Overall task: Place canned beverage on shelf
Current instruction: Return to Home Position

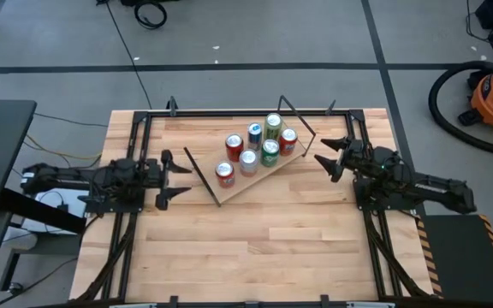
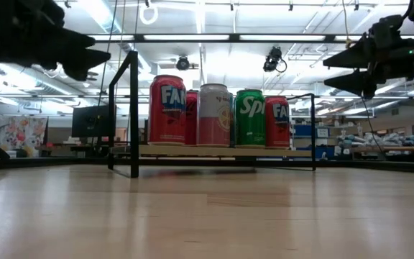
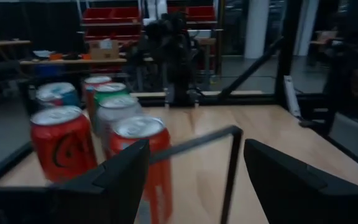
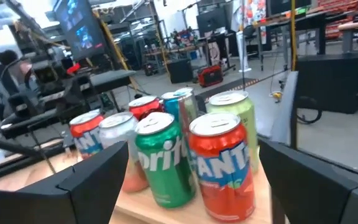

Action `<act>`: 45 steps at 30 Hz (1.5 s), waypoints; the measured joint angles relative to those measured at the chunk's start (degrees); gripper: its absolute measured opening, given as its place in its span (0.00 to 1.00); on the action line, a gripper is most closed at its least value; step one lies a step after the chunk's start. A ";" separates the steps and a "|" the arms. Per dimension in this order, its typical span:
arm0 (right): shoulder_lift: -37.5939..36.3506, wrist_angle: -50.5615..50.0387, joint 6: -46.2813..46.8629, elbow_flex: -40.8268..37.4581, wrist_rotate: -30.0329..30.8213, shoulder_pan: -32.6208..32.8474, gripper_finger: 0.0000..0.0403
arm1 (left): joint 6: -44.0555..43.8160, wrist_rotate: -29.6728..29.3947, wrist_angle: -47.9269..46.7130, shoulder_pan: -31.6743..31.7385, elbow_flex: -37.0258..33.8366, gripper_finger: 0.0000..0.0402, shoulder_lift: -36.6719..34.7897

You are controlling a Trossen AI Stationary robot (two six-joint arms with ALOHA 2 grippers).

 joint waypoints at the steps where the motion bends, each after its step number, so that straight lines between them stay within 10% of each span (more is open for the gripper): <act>1: -0.22 -0.06 0.02 0.00 -0.04 -0.46 0.93 | -0.37 0.59 0.00 0.00 -0.68 0.68 -0.74; 45: -2.17 3.09 6.45 -0.46 2.82 -5.14 0.93 | -6.36 2.87 -3.61 0.02 -4.29 0.68 -8.29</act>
